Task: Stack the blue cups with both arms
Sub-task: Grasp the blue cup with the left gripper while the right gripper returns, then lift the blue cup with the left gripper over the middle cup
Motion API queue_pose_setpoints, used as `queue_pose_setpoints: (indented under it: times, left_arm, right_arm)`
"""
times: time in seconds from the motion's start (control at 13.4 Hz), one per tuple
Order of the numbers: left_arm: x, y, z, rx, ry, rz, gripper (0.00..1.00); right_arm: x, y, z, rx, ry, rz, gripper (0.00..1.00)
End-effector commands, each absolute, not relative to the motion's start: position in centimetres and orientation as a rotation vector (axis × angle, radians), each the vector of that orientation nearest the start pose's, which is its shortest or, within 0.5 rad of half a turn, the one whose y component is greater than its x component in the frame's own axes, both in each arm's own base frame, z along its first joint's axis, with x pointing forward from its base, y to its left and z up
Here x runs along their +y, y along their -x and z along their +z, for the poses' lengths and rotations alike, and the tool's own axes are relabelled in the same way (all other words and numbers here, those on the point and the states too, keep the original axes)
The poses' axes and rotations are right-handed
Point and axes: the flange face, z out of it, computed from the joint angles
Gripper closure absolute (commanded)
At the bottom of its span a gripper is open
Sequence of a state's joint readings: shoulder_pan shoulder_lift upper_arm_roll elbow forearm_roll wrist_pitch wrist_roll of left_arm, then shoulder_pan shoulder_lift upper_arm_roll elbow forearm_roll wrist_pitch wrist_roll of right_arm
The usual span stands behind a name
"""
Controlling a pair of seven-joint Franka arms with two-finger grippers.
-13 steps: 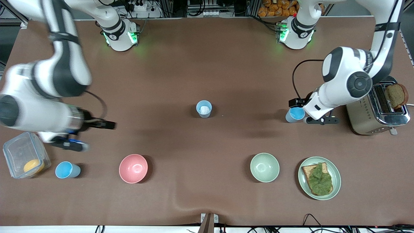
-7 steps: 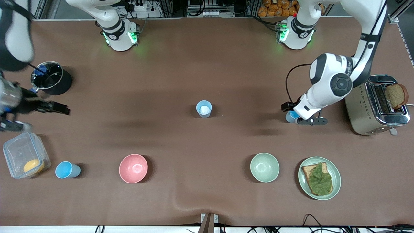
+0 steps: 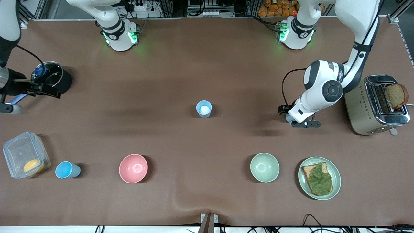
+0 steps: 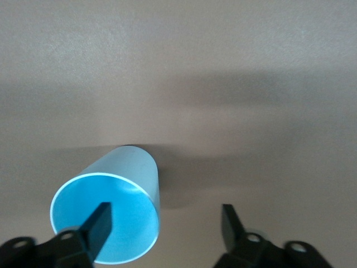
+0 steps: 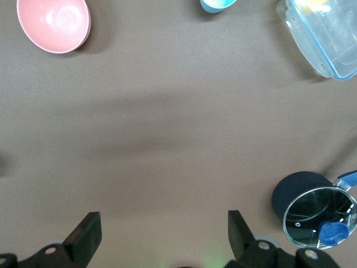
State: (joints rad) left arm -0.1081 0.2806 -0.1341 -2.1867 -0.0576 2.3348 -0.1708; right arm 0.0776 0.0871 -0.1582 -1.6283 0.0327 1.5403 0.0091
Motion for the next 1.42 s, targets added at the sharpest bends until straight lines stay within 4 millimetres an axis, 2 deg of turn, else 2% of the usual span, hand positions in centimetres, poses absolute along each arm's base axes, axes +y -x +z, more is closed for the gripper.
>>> queue_pose_setpoints:
  times: [0.0,0.07,0.37,0.45,0.6,0.67,0.75,0.89,1.12,1.19,1.34]
  left_arm:
    - [-12.9,-52.5,24.6,0.103,3.152,0.203,0.85]
    - [-12.8,-52.4,24.6,0.113,3.144,0.202,1.00]
    - [-12.7,-52.4,24.9,0.109,3.144,0.194,1.00]
    - [-12.8,-52.8,25.8,0.104,3.148,0.164,1.00]
    - [-14.2,-54.4,30.4,0.114,3.161,0.045,1.00]
    - [-16.5,-54.6,33.3,0.177,3.161,0.002,1.00]
    - [-19.7,-54.8,36.0,0.250,3.163,0.000,1.00]
    - [-24.3,-54.9,40.1,0.240,3.195,-0.043,1.00]
    - [-32.9,-52.2,42.7,0.202,3.300,-0.055,1.00]
    - [-35.9,-51.2,42.8,0.135,3.330,-0.029,1.00]
    - [-41.3,-49.5,43.8,0.178,3.361,-0.036,1.00]
  right_arm:
    - [-3.5,-56.2,55.2,0.128,3.127,0.256,0.00]
    - [-3.5,-56.2,55.2,0.128,3.127,0.256,0.00]
    - [-3.5,-56.2,55.2,0.128,3.127,0.259,0.00]
    - [-3.4,-56.3,55.2,0.126,3.128,0.256,0.00]
    - [-3.3,-56.2,55.2,0.126,3.127,0.259,0.00]
    - [-3.3,-56.2,55.3,0.124,3.127,0.264,0.00]
    - [-3.2,-56.2,55.2,0.126,3.127,0.268,0.00]
    - [-3.2,-56.2,55.3,0.121,3.127,0.266,0.00]
    - [-3.2,-56.2,55.3,0.121,3.127,0.266,0.00]
    - [-3.2,-56.2,55.3,0.121,3.127,0.266,0.00]
    - [-3.2,-56.3,55.2,0.121,3.127,0.268,0.00]
